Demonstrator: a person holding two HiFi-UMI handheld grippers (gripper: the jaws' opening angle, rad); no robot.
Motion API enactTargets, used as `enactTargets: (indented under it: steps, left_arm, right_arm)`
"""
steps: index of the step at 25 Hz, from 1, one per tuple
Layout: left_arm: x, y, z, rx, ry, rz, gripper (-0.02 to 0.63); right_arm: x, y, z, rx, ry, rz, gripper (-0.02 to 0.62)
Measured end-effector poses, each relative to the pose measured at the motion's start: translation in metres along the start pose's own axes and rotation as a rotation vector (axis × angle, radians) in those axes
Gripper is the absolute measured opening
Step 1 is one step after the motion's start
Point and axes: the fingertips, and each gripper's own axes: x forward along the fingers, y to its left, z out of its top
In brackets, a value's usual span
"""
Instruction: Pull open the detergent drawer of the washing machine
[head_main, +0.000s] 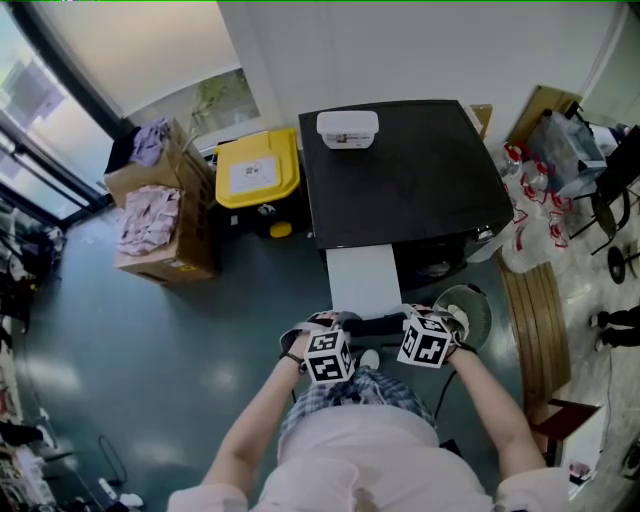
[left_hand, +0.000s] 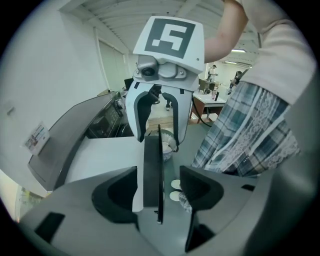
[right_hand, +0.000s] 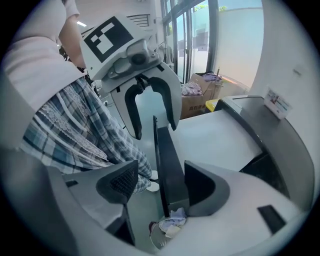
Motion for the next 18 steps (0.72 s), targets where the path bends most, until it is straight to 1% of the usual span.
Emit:
enactTargets:
  steps: [3, 5, 8, 10, 11, 13, 15, 18]
  left_arm:
    - [-0.002, 0.001, 0.003, 0.004, -0.01, 0.002, 0.265]
    - [-0.007, 0.006, 0.007, -0.006, -0.035, 0.021, 0.265]
    - [-0.018, 0.023, 0.015, -0.033, -0.079, 0.078, 0.262]
    - [-0.028, 0.04, 0.019, -0.051, -0.102, 0.122, 0.261]
    - [-0.034, 0.05, 0.021, -0.064, -0.118, 0.147, 0.252]
    - [-0.049, 0.072, 0.028, -0.097, -0.165, 0.215, 0.211]
    - [-0.069, 0.097, 0.035, -0.128, -0.222, 0.307, 0.152]
    - [-0.099, 0.131, 0.047, -0.18, -0.313, 0.432, 0.106]
  right_arm:
    - [-0.002, -0.002, 0.0, 0.002, -0.011, -0.008, 0.31]
    - [-0.004, -0.003, 0.001, 0.017, -0.033, -0.012, 0.31]
    - [-0.015, -0.011, 0.009, 0.055, -0.095, -0.029, 0.298]
    - [-0.028, -0.022, 0.015, 0.091, -0.155, -0.065, 0.277]
    - [-0.036, -0.028, 0.018, 0.117, -0.187, -0.088, 0.264]
    - [-0.053, -0.046, 0.025, 0.175, -0.26, -0.148, 0.238]
    - [-0.073, -0.068, 0.031, 0.23, -0.343, -0.233, 0.205]
    - [-0.106, -0.1, 0.034, 0.302, -0.451, -0.368, 0.175]
